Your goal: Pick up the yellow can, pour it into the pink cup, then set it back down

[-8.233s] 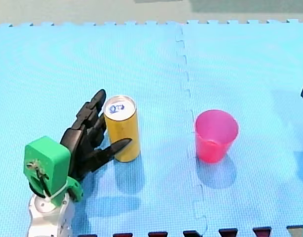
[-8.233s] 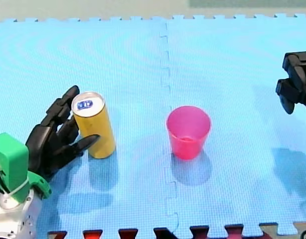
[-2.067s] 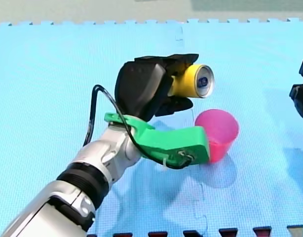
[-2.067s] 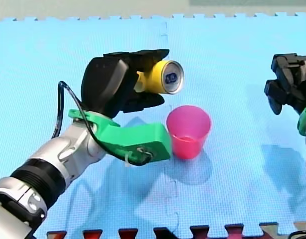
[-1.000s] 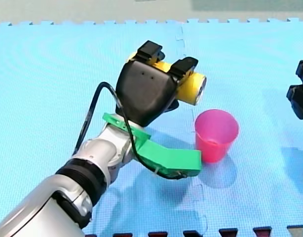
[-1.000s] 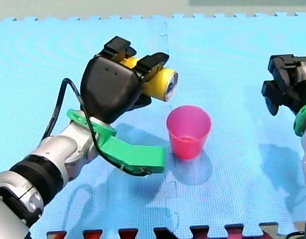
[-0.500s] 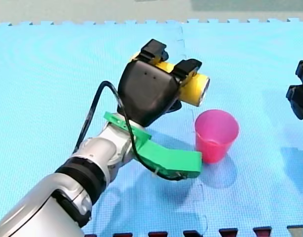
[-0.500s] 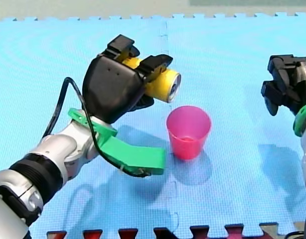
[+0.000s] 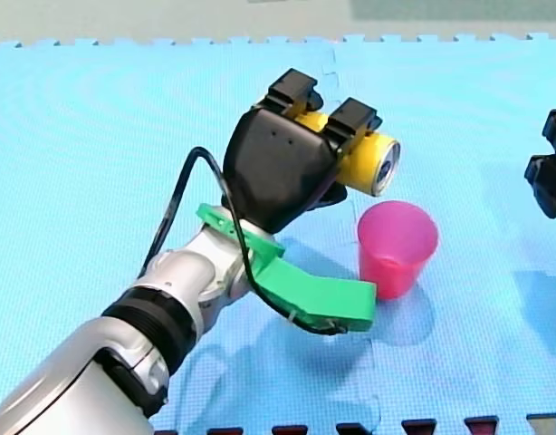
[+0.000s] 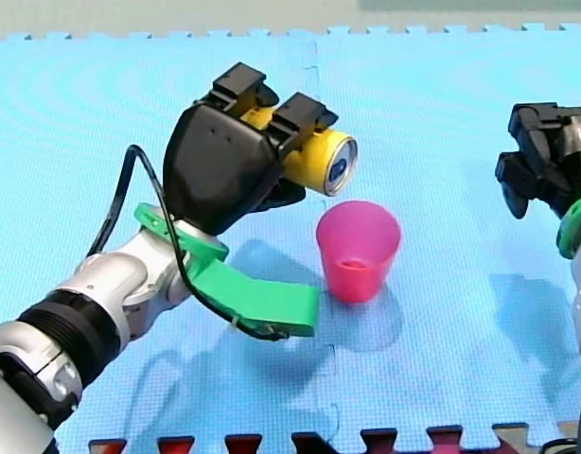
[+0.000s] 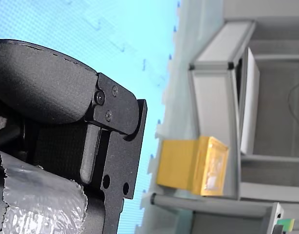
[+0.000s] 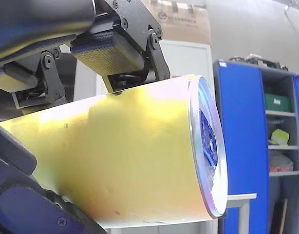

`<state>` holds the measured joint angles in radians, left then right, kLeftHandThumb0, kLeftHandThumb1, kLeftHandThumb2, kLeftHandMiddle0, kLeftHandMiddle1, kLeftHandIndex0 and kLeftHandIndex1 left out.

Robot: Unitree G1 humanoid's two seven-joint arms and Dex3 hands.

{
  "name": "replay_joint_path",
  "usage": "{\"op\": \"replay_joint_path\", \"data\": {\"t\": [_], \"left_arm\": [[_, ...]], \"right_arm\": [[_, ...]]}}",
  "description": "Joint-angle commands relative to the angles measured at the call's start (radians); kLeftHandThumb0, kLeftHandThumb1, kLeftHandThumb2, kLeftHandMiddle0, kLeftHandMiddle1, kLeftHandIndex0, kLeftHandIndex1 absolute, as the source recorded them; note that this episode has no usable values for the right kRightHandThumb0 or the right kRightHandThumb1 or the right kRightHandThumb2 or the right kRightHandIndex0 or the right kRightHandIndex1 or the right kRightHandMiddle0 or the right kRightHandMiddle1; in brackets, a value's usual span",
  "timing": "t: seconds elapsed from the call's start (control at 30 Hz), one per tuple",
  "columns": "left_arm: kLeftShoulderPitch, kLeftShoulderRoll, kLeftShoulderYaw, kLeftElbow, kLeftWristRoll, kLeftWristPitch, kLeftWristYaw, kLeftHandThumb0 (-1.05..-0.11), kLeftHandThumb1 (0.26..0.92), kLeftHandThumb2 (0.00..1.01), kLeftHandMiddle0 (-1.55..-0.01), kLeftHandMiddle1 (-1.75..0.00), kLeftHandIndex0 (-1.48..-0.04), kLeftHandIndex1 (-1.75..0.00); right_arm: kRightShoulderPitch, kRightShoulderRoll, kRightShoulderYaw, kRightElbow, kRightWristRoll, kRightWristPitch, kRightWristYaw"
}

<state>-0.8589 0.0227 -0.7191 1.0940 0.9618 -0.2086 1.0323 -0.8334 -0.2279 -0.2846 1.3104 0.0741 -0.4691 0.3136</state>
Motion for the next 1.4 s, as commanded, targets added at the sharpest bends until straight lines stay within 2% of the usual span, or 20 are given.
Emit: {"op": "replay_joint_path", "data": {"t": [0.0,0.33,0.53,0.7,0.83,0.97,1.13,1.37], "left_arm": [[-0.008,0.006,0.0,-0.006,-0.001,0.005,0.005,-0.322,0.828,0.0,-0.79,-1.49,-0.78,-1.08],[-0.002,0.015,-0.01,-0.021,0.014,0.035,0.005,-0.315,0.822,0.0,-0.78,-1.48,-0.77,-1.1],[-0.005,0.018,-0.039,-0.009,0.056,0.091,0.039,-0.315,0.821,0.0,-0.78,-1.46,-0.77,-1.09],[-0.009,0.017,-0.063,0.0,0.085,0.134,0.062,-0.328,0.824,0.0,-0.78,-1.47,-0.79,-1.01],[-0.013,0.021,-0.08,0.005,0.103,0.153,0.069,-0.349,0.829,0.0,-0.79,-1.43,-0.89,-0.75],[-0.01,0.022,-0.082,-0.002,0.1,0.158,0.07,-0.363,0.832,0.0,-0.82,-1.33,-0.95,-0.61],[-0.012,0.02,-0.09,0.006,0.105,0.162,0.103,-0.376,0.833,0.0,-0.87,-1.2,-0.99,-0.51],[-0.011,0.018,-0.08,0.007,0.079,0.113,0.113,-0.382,0.835,0.0,-0.9,-1.11,-1.05,-0.44]], "right_arm": [[-0.004,-0.005,-0.002,0.0,0.002,0.0,0.001],[-0.005,-0.004,-0.008,-0.001,0.007,0.001,0.01],[-0.004,-0.005,-0.008,-0.001,0.005,0.001,0.011],[-0.002,-0.006,-0.008,0.0,0.005,0.001,0.013],[-0.002,-0.006,-0.009,0.001,0.005,0.002,0.014],[-0.002,-0.006,-0.008,0.002,0.004,0.003,0.015],[0.0,-0.006,-0.009,0.003,0.003,0.0,0.017],[0.0,-0.005,-0.009,0.004,0.003,-0.003,0.019]]}}
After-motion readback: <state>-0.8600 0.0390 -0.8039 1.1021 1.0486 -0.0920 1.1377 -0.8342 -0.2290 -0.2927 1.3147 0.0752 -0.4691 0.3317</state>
